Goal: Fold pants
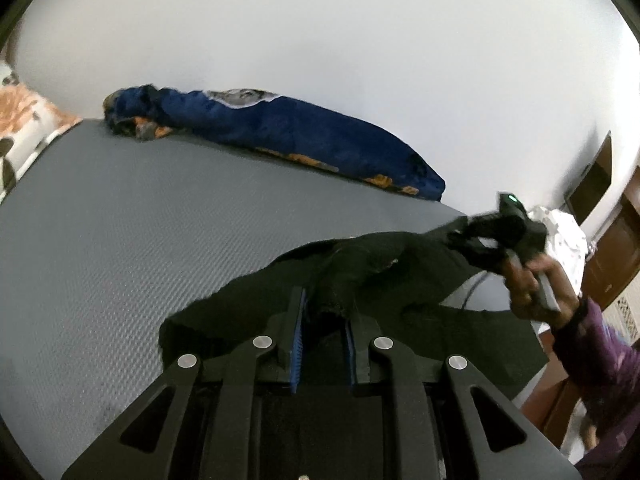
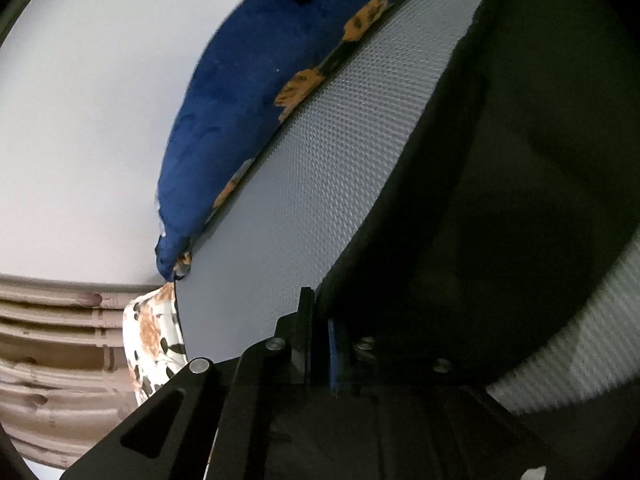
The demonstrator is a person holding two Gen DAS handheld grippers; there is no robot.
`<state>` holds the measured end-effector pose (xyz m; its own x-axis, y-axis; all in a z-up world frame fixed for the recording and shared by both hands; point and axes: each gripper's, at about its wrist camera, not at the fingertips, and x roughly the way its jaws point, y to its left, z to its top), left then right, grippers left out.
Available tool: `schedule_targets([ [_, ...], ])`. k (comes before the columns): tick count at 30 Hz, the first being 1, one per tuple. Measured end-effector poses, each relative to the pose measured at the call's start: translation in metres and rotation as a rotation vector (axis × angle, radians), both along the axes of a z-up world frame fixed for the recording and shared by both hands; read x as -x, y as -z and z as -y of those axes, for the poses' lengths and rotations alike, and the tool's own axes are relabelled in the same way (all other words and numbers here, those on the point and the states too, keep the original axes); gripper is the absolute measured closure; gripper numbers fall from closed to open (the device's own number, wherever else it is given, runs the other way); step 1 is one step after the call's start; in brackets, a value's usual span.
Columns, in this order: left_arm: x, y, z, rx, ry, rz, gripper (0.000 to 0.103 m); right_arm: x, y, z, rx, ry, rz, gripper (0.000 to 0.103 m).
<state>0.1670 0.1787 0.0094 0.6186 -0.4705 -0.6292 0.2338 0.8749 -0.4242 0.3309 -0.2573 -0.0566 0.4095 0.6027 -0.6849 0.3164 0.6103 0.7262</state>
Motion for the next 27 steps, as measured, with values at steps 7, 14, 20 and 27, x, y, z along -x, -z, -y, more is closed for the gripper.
schedule_targets([
  [7, 0.038, 0.003, -0.008, -0.015, -0.015, -0.047, 0.084, 0.114, -0.004, 0.016, -0.041, 0.047, -0.003, 0.097],
  [14, 0.074, 0.029, -0.014, -0.022, -0.047, -0.155, 0.084, 0.194, 0.011, 0.009, -0.043, 0.106, -0.021, 0.097],
  [20, 0.087, 0.051, -0.014, -0.081, -0.059, -0.212, 0.084, 0.232, 0.033, 0.005, -0.056, 0.114, -0.067, 0.097],
  [27, 0.094, 0.061, 0.001, -0.284, -0.061, -0.262, 0.061, 0.245, 0.062, -0.001, -0.069, 0.112, -0.106, 0.097],
])
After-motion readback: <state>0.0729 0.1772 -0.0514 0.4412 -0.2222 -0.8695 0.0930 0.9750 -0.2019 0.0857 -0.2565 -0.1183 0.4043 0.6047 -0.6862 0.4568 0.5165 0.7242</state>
